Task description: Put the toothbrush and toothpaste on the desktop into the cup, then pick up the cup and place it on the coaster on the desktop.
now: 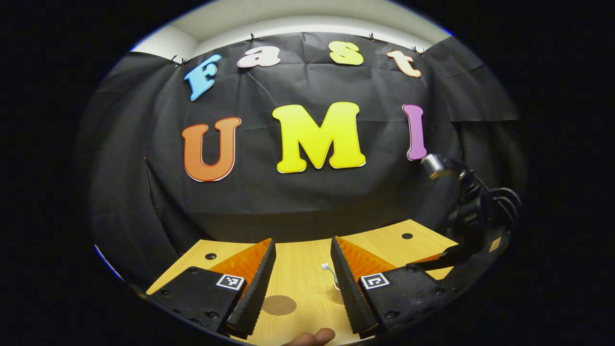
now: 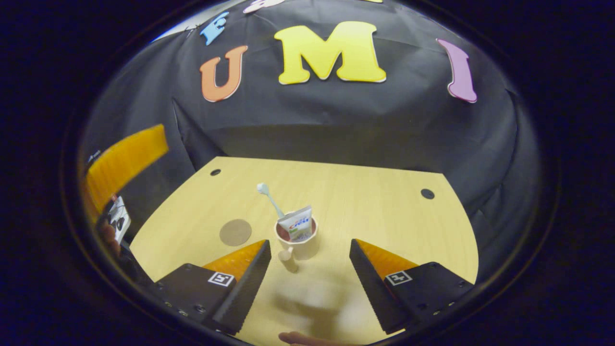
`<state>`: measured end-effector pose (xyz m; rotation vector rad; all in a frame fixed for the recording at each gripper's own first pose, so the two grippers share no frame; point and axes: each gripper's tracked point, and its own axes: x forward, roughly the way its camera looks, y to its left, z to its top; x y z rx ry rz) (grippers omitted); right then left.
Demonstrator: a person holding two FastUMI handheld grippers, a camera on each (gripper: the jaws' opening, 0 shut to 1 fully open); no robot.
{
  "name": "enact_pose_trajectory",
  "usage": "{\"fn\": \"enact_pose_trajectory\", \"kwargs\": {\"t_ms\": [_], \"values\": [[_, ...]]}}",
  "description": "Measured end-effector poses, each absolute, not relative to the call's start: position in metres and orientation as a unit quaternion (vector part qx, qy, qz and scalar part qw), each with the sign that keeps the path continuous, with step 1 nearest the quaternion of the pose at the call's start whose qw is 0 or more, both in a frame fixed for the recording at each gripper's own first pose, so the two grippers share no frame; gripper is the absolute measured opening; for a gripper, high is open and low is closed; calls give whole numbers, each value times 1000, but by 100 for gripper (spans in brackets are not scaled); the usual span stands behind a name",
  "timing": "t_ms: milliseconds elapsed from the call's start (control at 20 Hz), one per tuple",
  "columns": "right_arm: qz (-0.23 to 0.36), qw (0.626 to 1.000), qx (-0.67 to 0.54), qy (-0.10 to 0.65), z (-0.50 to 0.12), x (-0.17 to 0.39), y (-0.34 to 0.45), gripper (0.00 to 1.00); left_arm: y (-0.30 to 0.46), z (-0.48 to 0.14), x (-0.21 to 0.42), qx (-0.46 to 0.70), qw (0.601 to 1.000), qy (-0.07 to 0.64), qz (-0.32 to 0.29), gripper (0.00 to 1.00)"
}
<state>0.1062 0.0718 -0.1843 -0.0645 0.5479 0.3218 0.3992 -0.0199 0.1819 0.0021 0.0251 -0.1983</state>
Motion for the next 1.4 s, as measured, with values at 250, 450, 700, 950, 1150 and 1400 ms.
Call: {"fn": "enact_pose_trajectory", "kwargs": {"t_ms": [250,450,700,950,1150,1400], "values": [[134,927,-26,349,-225,123,94,98,24,195,373,-12,996,25,-88,92],[113,907,-22,406,-249,131,103,97,63,203,357,-8,998,20,-60,95],[86,883,-49,460,-271,148,109,96,109,195,347,-22,999,32,-22,96],[54,861,-65,502,-283,165,110,91,140,187,340,-18,999,33,1,96],[33,847,-88,524,-292,169,111,74,156,176,338,-18,999,45,11,96],[21,834,-76,546,-301,168,112,64,167,173,339,-16,999,46,13,96]]}}
